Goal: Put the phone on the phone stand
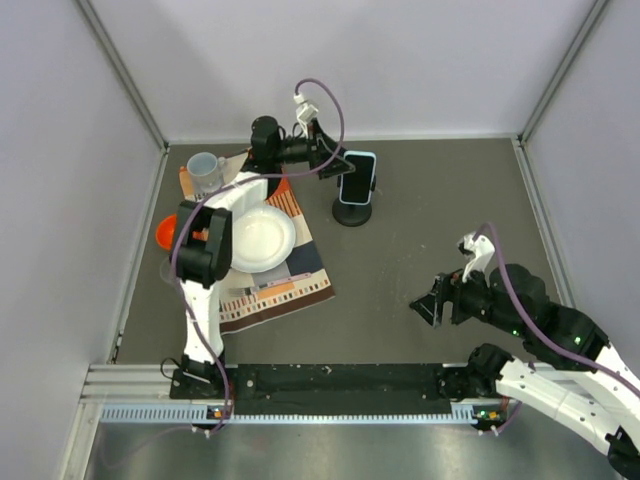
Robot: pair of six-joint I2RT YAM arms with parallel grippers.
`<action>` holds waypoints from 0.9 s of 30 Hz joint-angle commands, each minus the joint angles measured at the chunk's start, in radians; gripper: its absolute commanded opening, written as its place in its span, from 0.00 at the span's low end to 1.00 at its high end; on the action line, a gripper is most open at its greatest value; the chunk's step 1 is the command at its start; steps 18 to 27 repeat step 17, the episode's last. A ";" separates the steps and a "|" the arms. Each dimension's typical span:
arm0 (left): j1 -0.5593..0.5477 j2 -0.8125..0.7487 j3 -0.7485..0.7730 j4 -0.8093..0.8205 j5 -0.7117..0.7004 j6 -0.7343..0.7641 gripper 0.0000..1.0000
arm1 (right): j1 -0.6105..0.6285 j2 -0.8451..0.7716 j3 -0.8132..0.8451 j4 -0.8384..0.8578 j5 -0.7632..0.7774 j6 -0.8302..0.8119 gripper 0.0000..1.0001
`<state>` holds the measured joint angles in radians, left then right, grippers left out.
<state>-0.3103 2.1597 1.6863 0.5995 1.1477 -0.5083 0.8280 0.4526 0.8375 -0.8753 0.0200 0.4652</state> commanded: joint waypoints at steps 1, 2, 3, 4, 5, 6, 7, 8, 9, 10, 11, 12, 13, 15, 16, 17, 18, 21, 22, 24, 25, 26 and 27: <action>0.028 -0.251 -0.149 0.121 -0.078 -0.035 0.98 | -0.007 -0.015 0.017 -0.005 0.150 0.075 0.80; 0.034 -0.292 -0.186 0.109 -0.110 -0.026 0.98 | -0.007 -0.017 0.020 -0.014 0.196 0.094 0.84; 0.042 -0.373 -0.251 0.065 -0.167 -0.021 0.98 | -0.007 -0.022 0.025 -0.014 0.219 0.104 0.84; 0.045 -0.420 -0.284 0.022 -0.222 -0.010 0.98 | -0.007 -0.026 0.026 -0.016 0.239 0.111 0.92; 0.046 -0.510 -0.345 -0.030 -0.271 -0.006 0.98 | -0.007 -0.031 0.026 -0.019 0.276 0.127 0.99; 0.046 -0.556 -0.376 -0.080 -0.396 -0.006 0.98 | -0.007 -0.031 0.032 -0.025 0.297 0.134 0.99; 0.045 -0.602 -0.408 -0.178 -0.449 -0.028 0.98 | -0.006 -0.026 0.037 -0.036 0.339 0.142 0.99; 0.045 -0.688 -0.475 -0.208 -0.482 -0.047 0.98 | -0.007 -0.017 0.043 -0.042 0.362 0.157 0.99; 0.046 -0.733 -0.511 -0.228 -0.532 -0.070 0.98 | -0.007 -0.012 0.055 -0.059 0.382 0.165 0.99; 0.045 -0.773 -0.545 -0.272 -0.551 -0.106 0.98 | -0.007 -0.009 0.063 -0.060 0.414 0.168 0.99; 0.045 -0.849 -0.600 -0.286 -0.556 -0.119 0.98 | -0.007 -0.006 0.074 -0.065 0.437 0.173 0.99; 0.045 -0.885 -0.623 -0.299 -0.530 -0.130 0.98 | -0.006 -0.009 0.096 -0.076 0.455 0.174 0.99; 0.045 -0.918 -0.641 -0.335 -0.519 -0.142 0.98 | -0.007 -0.017 0.106 -0.079 0.481 0.167 0.99; 0.043 -1.035 -0.681 -0.389 -0.508 -0.128 0.98 | -0.007 -0.061 0.115 -0.070 0.515 0.153 0.99; 0.045 -1.078 -0.688 -0.423 -0.522 -0.092 0.98 | -0.007 -0.072 0.126 -0.065 0.532 0.132 0.99; 0.045 -1.166 -0.686 -0.520 -0.540 -0.066 0.98 | -0.007 -0.083 0.141 -0.060 0.537 0.092 0.99; 0.045 -1.166 -0.686 -0.520 -0.540 -0.066 0.98 | -0.007 -0.083 0.141 -0.060 0.537 0.092 0.99; 0.045 -1.166 -0.686 -0.520 -0.540 -0.066 0.98 | -0.007 -0.083 0.141 -0.060 0.537 0.092 0.99; 0.045 -1.166 -0.686 -0.520 -0.540 -0.066 0.98 | -0.007 -0.083 0.141 -0.060 0.537 0.092 0.99; 0.045 -1.166 -0.686 -0.520 -0.540 -0.066 0.98 | -0.007 -0.083 0.141 -0.060 0.537 0.092 0.99; 0.045 -1.166 -0.686 -0.520 -0.540 -0.066 0.98 | -0.007 -0.083 0.141 -0.060 0.537 0.092 0.99; 0.045 -1.166 -0.686 -0.520 -0.540 -0.066 0.98 | -0.007 -0.083 0.141 -0.060 0.537 0.092 0.99; 0.045 -1.166 -0.686 -0.520 -0.540 -0.066 0.98 | -0.007 -0.083 0.141 -0.060 0.537 0.092 0.99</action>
